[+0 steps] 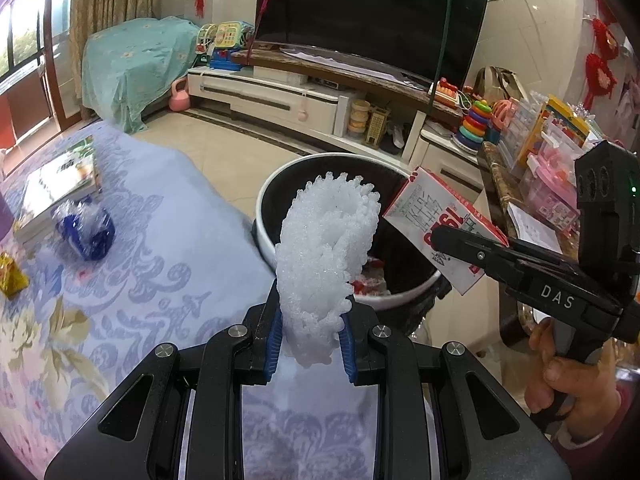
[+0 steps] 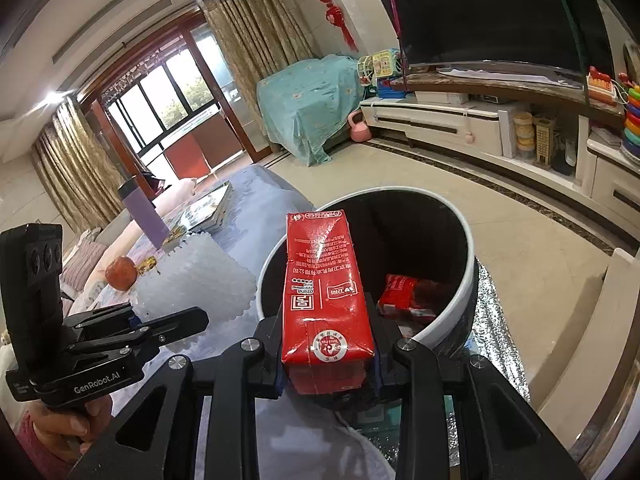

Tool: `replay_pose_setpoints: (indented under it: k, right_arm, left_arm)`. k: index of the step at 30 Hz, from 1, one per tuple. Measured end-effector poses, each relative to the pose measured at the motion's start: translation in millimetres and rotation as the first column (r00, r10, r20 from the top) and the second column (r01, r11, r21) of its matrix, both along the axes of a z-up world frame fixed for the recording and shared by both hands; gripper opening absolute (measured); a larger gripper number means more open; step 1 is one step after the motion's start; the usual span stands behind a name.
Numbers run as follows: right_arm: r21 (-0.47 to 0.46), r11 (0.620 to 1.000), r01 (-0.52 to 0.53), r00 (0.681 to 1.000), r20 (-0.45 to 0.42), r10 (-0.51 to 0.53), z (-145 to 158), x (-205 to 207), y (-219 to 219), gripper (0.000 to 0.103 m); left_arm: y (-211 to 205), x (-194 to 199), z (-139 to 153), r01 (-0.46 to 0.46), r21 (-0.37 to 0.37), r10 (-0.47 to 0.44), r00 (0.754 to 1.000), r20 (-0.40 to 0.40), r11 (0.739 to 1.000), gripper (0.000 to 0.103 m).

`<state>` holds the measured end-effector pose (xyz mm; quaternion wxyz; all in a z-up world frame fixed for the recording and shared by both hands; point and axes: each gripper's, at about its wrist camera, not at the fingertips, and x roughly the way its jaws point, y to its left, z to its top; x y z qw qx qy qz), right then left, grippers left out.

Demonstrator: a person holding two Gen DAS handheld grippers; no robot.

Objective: Collect trash
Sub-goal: 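Open both tools over the bin to drop the carton and foam block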

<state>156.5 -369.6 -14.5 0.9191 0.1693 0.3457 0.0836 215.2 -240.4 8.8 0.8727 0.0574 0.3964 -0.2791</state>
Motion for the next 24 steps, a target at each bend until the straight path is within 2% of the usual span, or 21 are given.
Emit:
replay_pose_setpoints:
  k: [12, 24]
  right_arm:
    - [-0.016, 1.0, 0.007, 1.0, -0.009, -0.008, 2, 14, -8, 0.03]
    - [-0.012, 1.0, 0.007, 0.999, -0.043, -0.007, 0, 25, -11, 0.03]
  left_arm:
    - [-26, 24, -3, 0.024, 0.01, -0.023, 1.0, -0.012, 1.0, 0.023]
    - [-32, 41, -11, 0.021, 0.018, -0.02, 0.999, -0.039, 1.0, 0.023]
